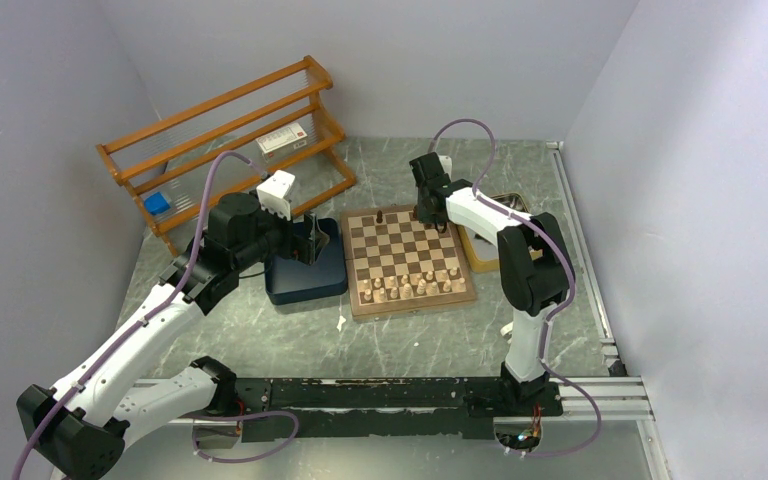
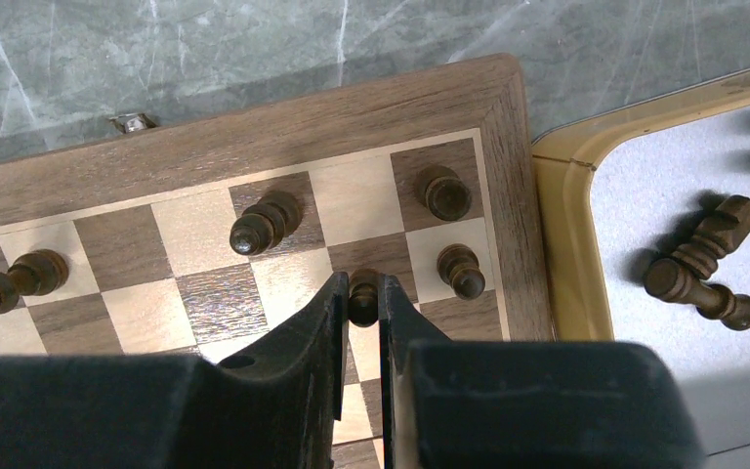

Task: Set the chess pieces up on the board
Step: Place the chess piece on the chessboard.

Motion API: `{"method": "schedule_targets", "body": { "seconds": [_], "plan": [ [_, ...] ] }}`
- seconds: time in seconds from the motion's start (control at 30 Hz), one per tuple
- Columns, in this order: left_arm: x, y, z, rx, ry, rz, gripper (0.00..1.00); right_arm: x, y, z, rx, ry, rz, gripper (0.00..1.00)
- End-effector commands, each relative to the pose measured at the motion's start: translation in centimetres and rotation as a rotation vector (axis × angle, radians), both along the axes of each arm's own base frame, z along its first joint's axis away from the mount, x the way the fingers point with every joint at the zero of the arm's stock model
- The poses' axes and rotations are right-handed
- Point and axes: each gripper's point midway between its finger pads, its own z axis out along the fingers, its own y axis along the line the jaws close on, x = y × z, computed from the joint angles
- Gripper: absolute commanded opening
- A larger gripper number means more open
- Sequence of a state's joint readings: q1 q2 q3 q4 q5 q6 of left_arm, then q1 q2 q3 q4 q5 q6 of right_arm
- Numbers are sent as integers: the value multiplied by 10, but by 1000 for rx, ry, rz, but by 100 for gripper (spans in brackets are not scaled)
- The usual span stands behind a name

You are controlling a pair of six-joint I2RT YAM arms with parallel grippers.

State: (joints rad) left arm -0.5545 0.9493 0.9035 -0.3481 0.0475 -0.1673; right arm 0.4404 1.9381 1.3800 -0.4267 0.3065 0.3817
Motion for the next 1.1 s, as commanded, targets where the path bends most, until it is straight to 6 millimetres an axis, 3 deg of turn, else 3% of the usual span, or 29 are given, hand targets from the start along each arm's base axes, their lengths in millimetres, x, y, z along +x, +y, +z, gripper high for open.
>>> {"method": "schedule_targets", "body": {
  "seconds": [0.0, 0.43, 0.7, 1.07],
  "plan": [
    [-1, -2, 3, 0, -24, -16, 98, 1, -4, -8, -13, 5, -20, 15],
    [-2, -2, 2, -1, -23, -16, 98, 3, -3, -5, -14, 2, -19, 23],
    [-1, -3, 2, -1, -21, -17, 98, 6, -1, 7, -8, -15, -15, 27],
    [-2, -4, 3, -6, -23, -24, 98, 12, -5, 55, 1, -87, -17, 32]
  ]
}}
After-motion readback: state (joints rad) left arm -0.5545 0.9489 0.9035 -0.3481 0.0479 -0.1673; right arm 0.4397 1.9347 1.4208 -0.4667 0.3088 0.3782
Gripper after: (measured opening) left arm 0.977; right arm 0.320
